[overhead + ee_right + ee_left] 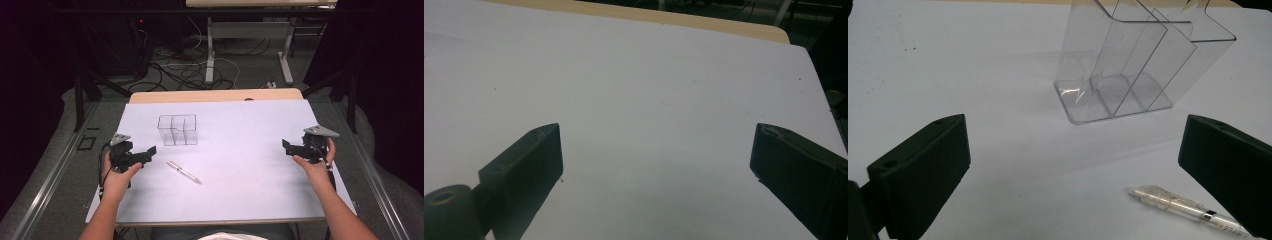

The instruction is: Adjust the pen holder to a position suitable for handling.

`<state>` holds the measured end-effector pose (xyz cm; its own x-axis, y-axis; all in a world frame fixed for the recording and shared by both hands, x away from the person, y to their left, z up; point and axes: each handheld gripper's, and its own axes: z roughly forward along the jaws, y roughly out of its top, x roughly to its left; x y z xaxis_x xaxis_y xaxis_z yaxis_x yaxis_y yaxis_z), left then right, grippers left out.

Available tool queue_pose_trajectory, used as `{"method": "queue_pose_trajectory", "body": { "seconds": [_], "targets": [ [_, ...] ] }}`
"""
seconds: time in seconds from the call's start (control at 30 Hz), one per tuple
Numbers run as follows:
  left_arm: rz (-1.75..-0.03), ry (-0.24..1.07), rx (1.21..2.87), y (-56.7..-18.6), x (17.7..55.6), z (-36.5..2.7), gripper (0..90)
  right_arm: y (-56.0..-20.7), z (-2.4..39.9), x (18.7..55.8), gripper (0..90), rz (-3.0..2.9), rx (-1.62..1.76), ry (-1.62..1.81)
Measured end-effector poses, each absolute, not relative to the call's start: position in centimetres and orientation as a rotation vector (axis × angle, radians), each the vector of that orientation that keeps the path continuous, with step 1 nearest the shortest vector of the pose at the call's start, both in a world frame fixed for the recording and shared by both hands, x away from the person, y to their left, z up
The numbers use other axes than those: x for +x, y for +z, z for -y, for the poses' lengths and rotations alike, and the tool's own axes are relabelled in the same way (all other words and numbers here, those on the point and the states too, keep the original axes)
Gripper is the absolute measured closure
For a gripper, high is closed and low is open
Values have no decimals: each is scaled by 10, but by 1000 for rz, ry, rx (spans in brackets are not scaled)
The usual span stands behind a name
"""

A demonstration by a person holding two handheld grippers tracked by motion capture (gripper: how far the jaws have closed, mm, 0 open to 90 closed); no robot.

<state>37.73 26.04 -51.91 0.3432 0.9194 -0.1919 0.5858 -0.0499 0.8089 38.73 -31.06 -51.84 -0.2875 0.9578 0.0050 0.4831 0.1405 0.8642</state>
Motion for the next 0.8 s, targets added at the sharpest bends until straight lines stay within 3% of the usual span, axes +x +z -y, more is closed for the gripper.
{"method": "queue_pose_trajectory", "body": {
  "seconds": [0.27,0.63,0.8],
  "targets": [
    [-1366,491,1730,-519,377,-259,38,-523,303,384,75,-1876,1353,1033],
    [-1368,506,1707,-515,377,-261,321,-525,299,384,76,-1885,1365,1025],
    [-1359,559,1672,-506,383,-258,376,-526,299,384,84,-1882,1374,1022]
  ]
}}
